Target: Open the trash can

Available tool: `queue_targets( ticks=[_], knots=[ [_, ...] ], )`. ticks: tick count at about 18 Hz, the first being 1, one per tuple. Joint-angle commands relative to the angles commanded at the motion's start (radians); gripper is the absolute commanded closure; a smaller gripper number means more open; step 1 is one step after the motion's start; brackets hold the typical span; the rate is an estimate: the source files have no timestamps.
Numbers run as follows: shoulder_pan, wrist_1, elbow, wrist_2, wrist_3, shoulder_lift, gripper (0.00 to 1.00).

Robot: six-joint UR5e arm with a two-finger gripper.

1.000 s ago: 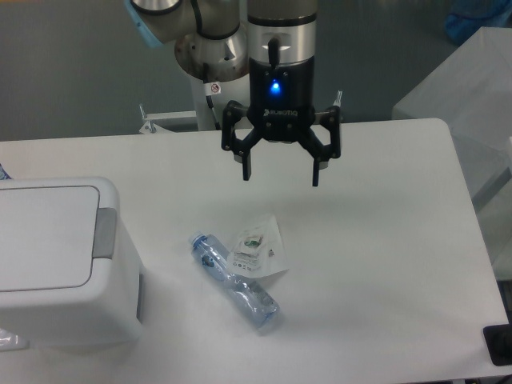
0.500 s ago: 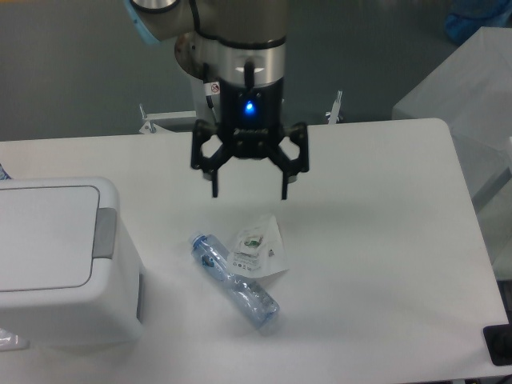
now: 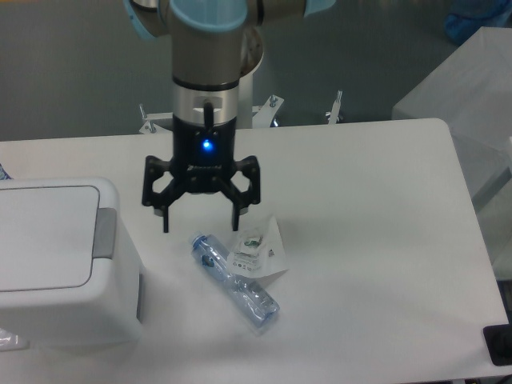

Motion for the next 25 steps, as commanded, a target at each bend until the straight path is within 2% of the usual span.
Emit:
queue_targets(
  ticks=[14,25],
  knots=[
    [-0.064,0.0,-0.011,0.0,-0.078,-0.003,0.0],
    [-0.066,0.0,-0.014,0.002,-0.077,-0.011,0.0]
  ],
)
